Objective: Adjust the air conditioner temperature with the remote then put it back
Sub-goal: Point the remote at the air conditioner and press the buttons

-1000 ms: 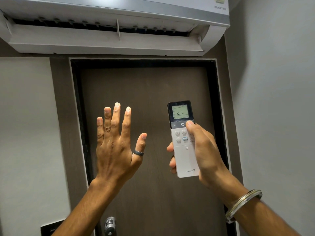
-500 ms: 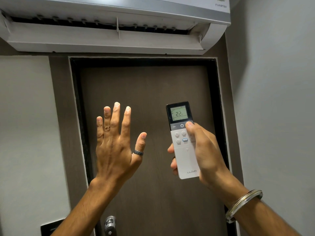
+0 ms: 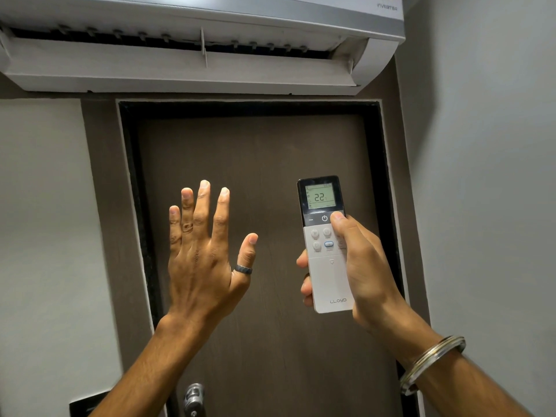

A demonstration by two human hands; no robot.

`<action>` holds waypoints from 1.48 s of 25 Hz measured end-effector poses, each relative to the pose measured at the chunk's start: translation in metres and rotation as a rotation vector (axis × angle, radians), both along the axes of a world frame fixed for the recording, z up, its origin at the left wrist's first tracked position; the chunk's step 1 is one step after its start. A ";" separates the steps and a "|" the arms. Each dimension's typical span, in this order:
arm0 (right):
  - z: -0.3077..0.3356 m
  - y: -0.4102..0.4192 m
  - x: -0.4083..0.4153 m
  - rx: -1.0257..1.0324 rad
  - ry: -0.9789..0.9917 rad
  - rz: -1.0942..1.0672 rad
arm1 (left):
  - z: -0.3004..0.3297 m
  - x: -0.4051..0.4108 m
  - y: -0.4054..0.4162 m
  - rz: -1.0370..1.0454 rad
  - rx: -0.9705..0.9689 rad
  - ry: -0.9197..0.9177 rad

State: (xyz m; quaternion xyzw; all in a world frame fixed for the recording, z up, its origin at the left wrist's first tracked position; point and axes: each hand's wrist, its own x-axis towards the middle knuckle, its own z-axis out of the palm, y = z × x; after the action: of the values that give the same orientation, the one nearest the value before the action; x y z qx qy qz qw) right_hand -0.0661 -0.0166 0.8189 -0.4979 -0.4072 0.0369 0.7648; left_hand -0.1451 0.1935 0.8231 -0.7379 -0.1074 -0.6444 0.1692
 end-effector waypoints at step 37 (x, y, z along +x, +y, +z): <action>-0.001 -0.010 0.001 -0.007 -0.033 0.012 | 0.003 -0.005 -0.015 -0.026 -0.007 0.007</action>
State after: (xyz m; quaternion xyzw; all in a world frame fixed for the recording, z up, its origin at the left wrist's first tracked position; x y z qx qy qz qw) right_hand -0.0650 -0.0268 0.8181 -0.4985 -0.4227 0.0345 0.7560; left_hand -0.1504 0.1788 0.8259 -0.7422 -0.0997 -0.6434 0.1587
